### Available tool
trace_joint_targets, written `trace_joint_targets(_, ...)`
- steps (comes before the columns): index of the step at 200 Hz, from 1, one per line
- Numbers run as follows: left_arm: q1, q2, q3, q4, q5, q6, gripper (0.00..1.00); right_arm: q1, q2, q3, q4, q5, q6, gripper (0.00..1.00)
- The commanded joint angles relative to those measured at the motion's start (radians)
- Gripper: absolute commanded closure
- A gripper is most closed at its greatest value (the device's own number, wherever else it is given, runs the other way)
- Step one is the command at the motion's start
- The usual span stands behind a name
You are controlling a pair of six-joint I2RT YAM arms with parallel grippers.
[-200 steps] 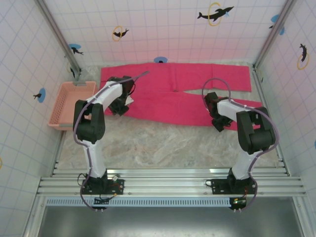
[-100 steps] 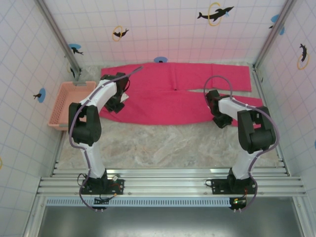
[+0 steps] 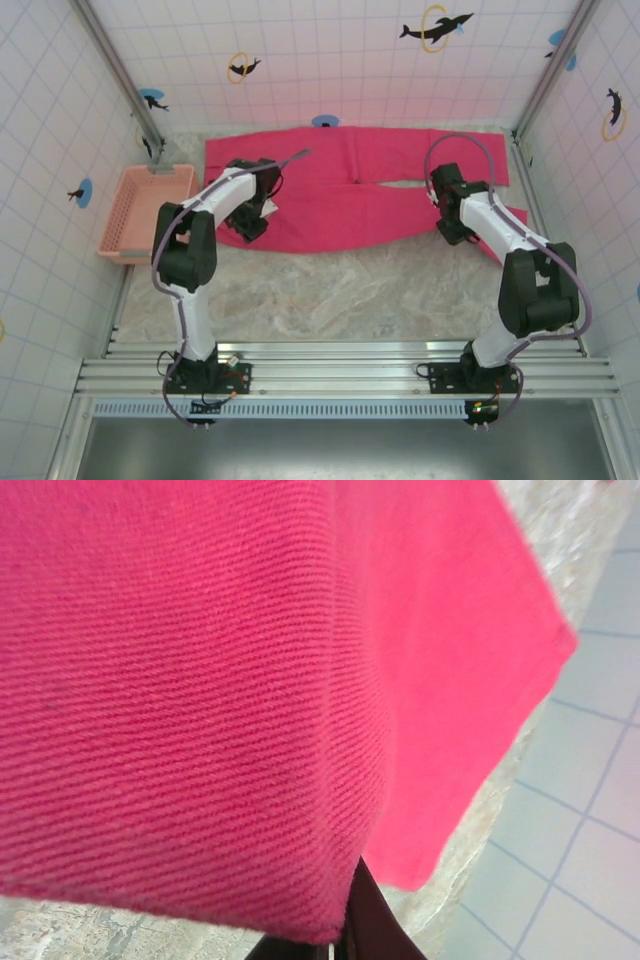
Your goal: Roll up the long pants
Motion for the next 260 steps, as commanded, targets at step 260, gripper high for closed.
trace_joint_targets(260, -0.077, 0.151, -0.003, -0.031, -0.031, -0.005, 0.42, -0.147, -0.030, 0.432, -0.218, -0.394, 0.039, 1.00)
